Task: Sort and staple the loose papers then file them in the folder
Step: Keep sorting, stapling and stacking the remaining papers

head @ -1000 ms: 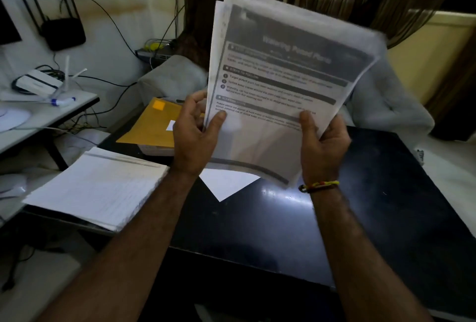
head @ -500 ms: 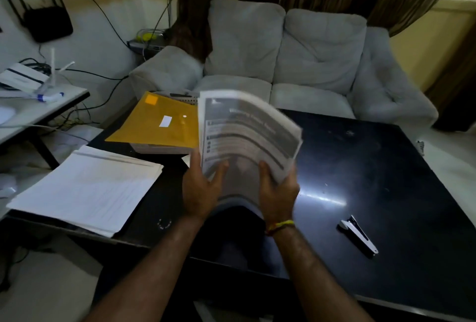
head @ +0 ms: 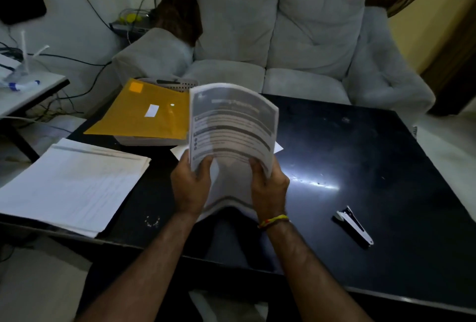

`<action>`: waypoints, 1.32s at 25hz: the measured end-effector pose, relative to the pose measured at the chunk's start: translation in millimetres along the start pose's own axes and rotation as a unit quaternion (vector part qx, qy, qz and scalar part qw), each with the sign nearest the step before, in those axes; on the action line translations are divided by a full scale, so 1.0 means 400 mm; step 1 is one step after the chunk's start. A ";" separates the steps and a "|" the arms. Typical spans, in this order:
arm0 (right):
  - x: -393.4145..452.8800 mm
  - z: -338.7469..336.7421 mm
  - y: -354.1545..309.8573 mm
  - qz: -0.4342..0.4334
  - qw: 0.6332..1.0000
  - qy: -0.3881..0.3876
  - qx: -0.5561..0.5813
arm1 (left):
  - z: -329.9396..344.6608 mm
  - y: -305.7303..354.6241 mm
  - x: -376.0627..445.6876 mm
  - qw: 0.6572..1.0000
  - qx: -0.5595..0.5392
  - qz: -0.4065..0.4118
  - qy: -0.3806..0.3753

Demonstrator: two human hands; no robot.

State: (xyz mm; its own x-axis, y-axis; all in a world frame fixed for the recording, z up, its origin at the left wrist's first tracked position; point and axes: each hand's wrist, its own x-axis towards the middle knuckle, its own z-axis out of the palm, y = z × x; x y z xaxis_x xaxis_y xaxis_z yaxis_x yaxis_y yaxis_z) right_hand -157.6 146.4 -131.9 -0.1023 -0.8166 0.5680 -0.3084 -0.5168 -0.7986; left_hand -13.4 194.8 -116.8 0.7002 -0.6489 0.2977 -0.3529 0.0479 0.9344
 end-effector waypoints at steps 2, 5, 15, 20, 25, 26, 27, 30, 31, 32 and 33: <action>0.011 -0.019 0.022 0.054 0.998 -0.012 0.016 | -0.006 -0.048 0.022 0.998 -0.004 -0.055 -0.023; 0.060 -0.041 0.132 0.209 0.975 0.014 -0.071 | -0.012 -0.147 0.003 0.992 0.065 -0.111 -0.001; 0.290 0.127 0.286 0.334 0.845 -0.192 -0.372 | 0.007 -0.214 0.003 0.979 0.176 -0.075 -0.075; 0.341 0.171 0.297 0.408 0.802 -0.189 -0.394 | 0.005 -0.230 0.011 0.979 0.175 -0.070 -0.083; 0.327 0.192 0.292 0.350 0.813 -0.183 -0.428 | 0.001 -0.222 0.009 0.979 0.170 -0.064 -0.090; 0.335 0.194 0.296 0.344 0.813 -0.197 -0.426 | 0.000 -0.222 0.010 0.979 0.169 -0.063 -0.091; 0.348 0.195 0.302 0.347 0.814 -0.213 -0.415 | -0.001 -0.223 0.012 0.979 0.169 -0.065 -0.091; 0.374 0.189 0.313 0.377 0.819 -0.233 -0.366 | 0.002 -0.219 0.011 0.978 0.169 -0.072 -0.098; 0.374 0.189 0.311 0.375 0.821 -0.230 -0.363 | 0.003 -0.220 0.009 0.978 0.169 -0.073 -0.100; 0.372 0.190 0.309 0.366 0.822 -0.227 -0.372 | 0.004 -0.221 0.008 0.977 0.169 -0.073 -0.102; 0.369 0.191 0.309 0.355 0.819 -0.224 -0.391 | 0.004 -0.225 0.008 0.977 0.170 -0.074 -0.104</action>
State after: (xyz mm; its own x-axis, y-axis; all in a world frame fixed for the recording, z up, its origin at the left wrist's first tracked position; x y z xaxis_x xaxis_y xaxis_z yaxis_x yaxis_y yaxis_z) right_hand -138.4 -57.6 -161.9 -0.2152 -0.9429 -0.2544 -0.8505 0.3089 -0.4256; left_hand 19.5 187.2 -200.2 0.6297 -0.7721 0.0851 -0.4685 -0.2901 0.8345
